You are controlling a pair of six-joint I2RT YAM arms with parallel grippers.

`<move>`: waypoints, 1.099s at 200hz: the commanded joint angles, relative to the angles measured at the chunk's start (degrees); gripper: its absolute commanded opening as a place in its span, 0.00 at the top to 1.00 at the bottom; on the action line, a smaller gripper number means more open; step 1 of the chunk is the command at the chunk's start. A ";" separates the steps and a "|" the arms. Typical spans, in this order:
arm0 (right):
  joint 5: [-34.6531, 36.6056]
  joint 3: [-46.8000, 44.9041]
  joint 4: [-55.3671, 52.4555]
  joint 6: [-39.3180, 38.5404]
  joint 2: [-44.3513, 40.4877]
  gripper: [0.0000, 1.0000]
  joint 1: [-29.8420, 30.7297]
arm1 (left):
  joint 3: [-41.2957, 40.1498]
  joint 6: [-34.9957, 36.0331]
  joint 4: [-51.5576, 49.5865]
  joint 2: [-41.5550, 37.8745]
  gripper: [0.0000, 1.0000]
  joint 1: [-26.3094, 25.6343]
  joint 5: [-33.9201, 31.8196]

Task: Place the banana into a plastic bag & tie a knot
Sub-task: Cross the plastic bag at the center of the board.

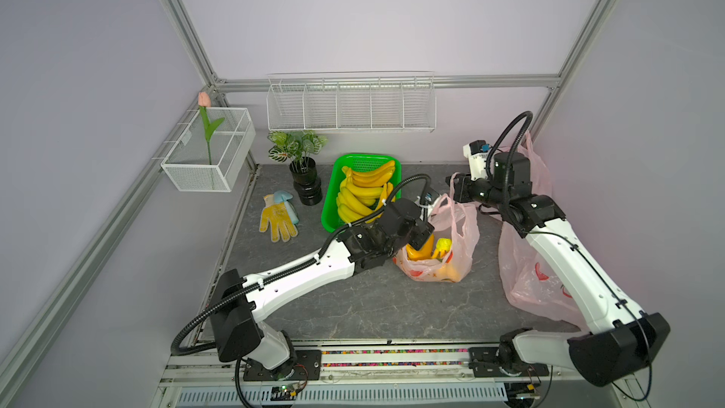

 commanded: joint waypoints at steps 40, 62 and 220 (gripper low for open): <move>-7.95 -0.08 1.96 0.01 -1.71 0.92 2.28 | 5.29 8.40 -5.89 2.71 1.00 -3.96 -1.05; -12.09 -2.62 5.48 0.89 -3.49 0.90 2.32 | 4.98 6.62 -4.70 2.57 1.00 -3.25 -3.20; -16.75 -14.71 14.29 -6.38 -14.43 0.81 5.11 | 8.34 -11.92 -9.28 3.05 1.00 8.12 6.66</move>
